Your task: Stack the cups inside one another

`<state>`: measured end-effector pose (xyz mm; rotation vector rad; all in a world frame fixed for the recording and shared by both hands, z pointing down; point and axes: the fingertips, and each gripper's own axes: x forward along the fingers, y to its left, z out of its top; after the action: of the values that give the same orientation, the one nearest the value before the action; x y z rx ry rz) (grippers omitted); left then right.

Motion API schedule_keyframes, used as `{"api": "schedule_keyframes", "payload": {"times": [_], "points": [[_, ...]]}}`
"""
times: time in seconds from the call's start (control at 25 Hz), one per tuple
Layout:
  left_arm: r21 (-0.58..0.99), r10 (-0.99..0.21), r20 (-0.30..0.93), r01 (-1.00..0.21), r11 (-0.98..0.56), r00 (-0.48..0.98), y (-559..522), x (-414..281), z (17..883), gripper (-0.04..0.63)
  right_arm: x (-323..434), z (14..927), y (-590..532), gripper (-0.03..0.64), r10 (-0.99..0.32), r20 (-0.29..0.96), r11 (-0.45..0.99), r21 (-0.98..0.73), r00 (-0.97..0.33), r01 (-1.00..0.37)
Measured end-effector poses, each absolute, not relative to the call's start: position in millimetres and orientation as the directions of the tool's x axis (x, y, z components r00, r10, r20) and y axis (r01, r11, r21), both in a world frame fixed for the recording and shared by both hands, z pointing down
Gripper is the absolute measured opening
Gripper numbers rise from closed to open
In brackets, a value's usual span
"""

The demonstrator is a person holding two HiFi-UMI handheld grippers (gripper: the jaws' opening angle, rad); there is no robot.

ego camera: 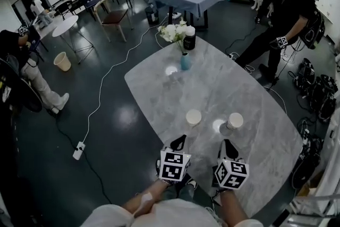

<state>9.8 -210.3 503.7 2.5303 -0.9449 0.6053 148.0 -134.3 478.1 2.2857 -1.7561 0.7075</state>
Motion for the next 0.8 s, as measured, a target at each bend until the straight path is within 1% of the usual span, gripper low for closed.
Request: {"api": "schedule_keyframes", "payload": {"times": [0.24,0.48,0.8], "points": [[0.194,-0.582,0.546,-0.766,-0.613,0.603,-228.6,-26.9,520.6,-0.005,119.6,493.7,-175.4,0.027,-0.876,0.476,-0.18,-0.174,0.077,-0.968],[0.205,-0.613,0.577,-0.823,-0.53,0.539,-234.2,-50.7,536.3,-0.005,96.6,510.7,-201.1,0.026,-0.864,0.503,-0.092,-0.189,-0.016,-0.978],[0.225,-0.605,0.613,-0.846,-0.483,0.508,-233.1,-59.1,567.3,-0.005,77.1,542.0,-219.0,0.028,-0.838,0.54,-0.044,-0.206,-0.077,-0.978]]}}
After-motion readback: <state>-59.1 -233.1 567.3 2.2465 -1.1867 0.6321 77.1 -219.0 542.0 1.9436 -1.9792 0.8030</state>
